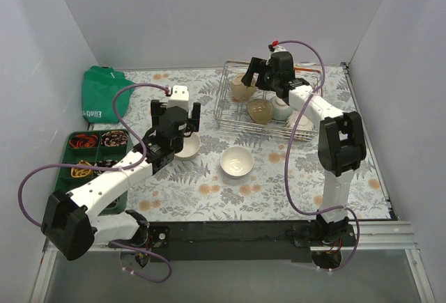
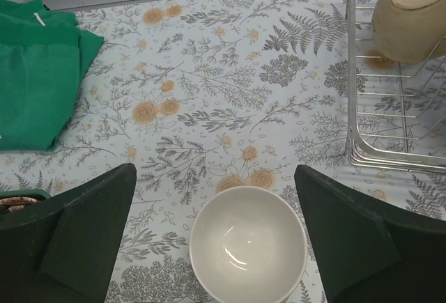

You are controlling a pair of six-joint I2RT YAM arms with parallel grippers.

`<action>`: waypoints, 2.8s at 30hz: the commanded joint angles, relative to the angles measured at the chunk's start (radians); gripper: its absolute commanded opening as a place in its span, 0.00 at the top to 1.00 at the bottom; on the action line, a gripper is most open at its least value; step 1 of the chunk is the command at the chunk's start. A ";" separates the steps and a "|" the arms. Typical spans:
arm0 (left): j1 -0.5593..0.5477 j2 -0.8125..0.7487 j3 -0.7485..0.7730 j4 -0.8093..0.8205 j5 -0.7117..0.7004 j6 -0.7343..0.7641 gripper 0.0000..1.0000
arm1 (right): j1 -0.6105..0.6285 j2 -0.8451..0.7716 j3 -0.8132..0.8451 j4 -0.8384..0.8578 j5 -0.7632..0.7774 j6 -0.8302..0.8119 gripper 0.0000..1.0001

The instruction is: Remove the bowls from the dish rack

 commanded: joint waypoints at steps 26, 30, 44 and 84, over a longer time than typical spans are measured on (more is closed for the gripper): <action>0.009 -0.090 -0.062 0.146 -0.038 0.031 0.02 | 0.022 0.313 0.342 -0.242 0.246 0.138 0.05; 0.009 -0.094 -0.065 0.146 -0.022 0.026 0.02 | 0.031 0.291 0.302 -0.253 0.309 0.196 0.04; 0.009 -0.104 -0.067 0.141 -0.001 0.017 0.02 | 0.037 0.292 0.288 -0.326 0.409 0.291 0.02; 0.019 -0.110 -0.059 0.121 0.061 -0.003 0.02 | 0.022 0.278 0.392 -0.162 -0.060 0.127 0.46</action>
